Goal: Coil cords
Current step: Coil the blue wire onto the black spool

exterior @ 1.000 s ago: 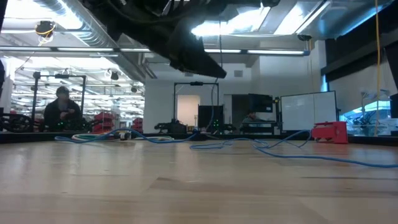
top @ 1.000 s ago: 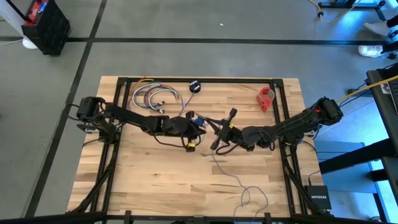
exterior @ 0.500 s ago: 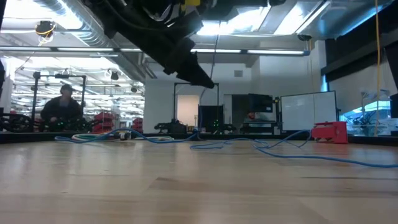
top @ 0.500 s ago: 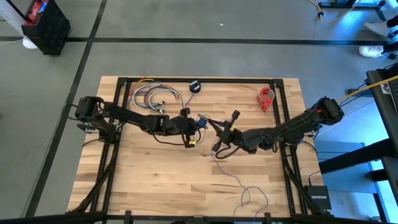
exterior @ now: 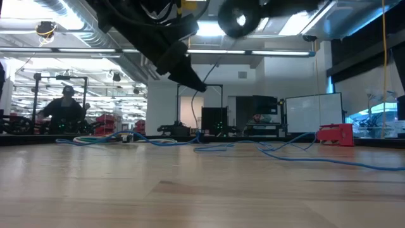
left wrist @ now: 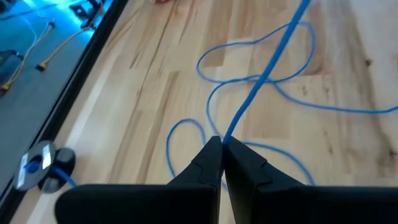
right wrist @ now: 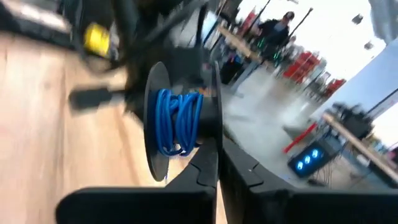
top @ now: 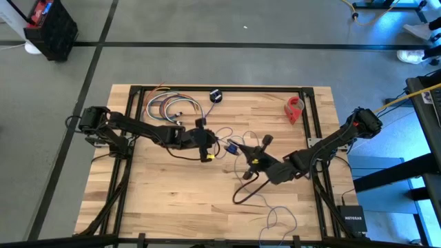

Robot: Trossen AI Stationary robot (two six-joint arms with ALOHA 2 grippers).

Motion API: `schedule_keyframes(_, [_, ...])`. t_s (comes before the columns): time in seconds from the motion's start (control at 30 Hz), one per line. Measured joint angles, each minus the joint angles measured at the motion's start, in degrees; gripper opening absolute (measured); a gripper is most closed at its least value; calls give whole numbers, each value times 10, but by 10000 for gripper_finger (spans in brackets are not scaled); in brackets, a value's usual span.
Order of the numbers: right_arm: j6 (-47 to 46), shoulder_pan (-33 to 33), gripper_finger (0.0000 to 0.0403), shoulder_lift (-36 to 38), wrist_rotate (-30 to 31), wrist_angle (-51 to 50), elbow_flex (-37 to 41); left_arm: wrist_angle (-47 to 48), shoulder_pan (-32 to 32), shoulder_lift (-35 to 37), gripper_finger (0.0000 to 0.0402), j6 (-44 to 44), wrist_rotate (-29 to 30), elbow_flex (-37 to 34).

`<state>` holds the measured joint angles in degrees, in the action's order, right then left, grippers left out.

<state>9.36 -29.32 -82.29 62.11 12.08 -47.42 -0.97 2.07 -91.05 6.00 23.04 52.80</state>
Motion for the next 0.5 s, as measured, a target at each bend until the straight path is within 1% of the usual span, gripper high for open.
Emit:
schedule_keyframes(0.13, [-124,6,5,-1,-22,-129,0,19,-1,13,7,-9,1,0])
schedule_keyframes(0.2, [-165,9,5,-1,-34,-162,2,31,-3,16,7,-16,1,0])
schedule_keyframes(0.27, [-183,13,5,-1,-44,-171,10,35,-3,19,7,-25,0,0])
schedule_keyframes(0.33, [-196,21,5,-6,-59,-160,21,28,-4,22,8,-35,0,0])
schedule_keyframes(0.5, [-240,58,5,-28,-85,-145,47,-2,2,32,8,-58,-1,0])
